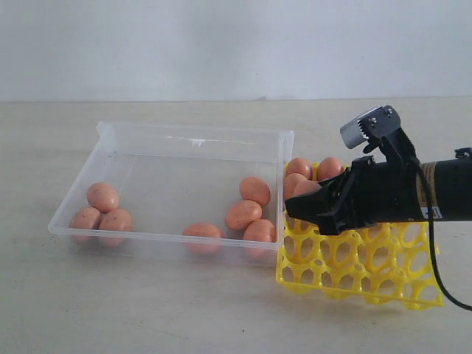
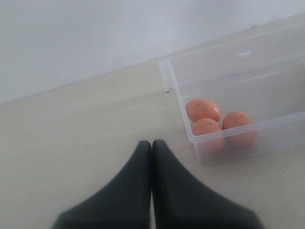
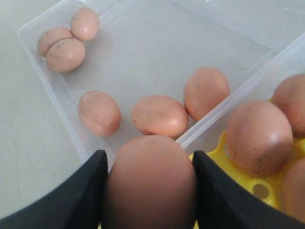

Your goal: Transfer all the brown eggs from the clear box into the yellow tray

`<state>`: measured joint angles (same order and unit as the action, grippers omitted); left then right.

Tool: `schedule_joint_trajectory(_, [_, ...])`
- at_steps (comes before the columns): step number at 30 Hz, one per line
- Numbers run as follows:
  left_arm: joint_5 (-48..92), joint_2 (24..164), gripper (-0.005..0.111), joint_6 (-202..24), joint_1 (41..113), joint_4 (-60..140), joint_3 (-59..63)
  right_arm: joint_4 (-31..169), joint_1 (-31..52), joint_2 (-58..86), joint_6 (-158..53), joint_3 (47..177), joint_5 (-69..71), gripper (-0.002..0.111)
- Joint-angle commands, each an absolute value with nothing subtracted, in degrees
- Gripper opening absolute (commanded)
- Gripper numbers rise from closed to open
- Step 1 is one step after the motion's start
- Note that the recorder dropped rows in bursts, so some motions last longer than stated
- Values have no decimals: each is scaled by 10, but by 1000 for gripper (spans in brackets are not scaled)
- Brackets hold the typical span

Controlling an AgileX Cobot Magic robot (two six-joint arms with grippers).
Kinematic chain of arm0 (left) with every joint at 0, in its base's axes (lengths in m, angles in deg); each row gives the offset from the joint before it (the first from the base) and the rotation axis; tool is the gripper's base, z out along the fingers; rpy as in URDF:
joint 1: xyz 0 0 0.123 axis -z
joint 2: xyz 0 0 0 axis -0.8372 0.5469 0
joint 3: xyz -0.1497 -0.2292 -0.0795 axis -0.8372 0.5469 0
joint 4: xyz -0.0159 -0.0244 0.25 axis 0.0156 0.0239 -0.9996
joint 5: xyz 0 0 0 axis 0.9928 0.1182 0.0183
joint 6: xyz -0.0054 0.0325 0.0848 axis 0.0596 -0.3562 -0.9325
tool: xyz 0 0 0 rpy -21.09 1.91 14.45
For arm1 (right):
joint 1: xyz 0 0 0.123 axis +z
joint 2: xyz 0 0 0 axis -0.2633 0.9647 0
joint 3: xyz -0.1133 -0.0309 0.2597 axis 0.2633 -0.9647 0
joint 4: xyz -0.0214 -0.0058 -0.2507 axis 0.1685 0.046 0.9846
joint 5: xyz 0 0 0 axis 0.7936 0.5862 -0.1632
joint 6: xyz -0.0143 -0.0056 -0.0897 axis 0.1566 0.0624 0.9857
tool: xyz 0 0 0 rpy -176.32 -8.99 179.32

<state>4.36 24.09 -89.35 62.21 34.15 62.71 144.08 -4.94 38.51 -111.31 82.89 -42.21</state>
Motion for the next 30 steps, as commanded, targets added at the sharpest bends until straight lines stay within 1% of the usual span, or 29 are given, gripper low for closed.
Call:
schedule_joint_trajectory(1, [48,240,-4,-894,621,346,627,1401,-53,418,-1077,834,-466,0])
schedule_joint_trajectory(8, [48,240,-4,-894,621,346,627,1340,-53,456,-968,834,-440,0])
schedule_joint_trajectory(11, [48,240,-4,-894,621,346,627,1296,-53,474,-926,834,-462,0])
schedule_joint_trajectory(19, [48,240,-4,-894,621,346,627,1236,-53,489,-910,834,-471,0])
schedule_joint_trajectory(24, [48,240,-4,-894,621,346,627,1233,-52,489,-909,834,-474,0])
schedule_joint_trajectory(30, [48,240,-4,-894,621,346,627,1232,-21,502,-849,834,-462,0])
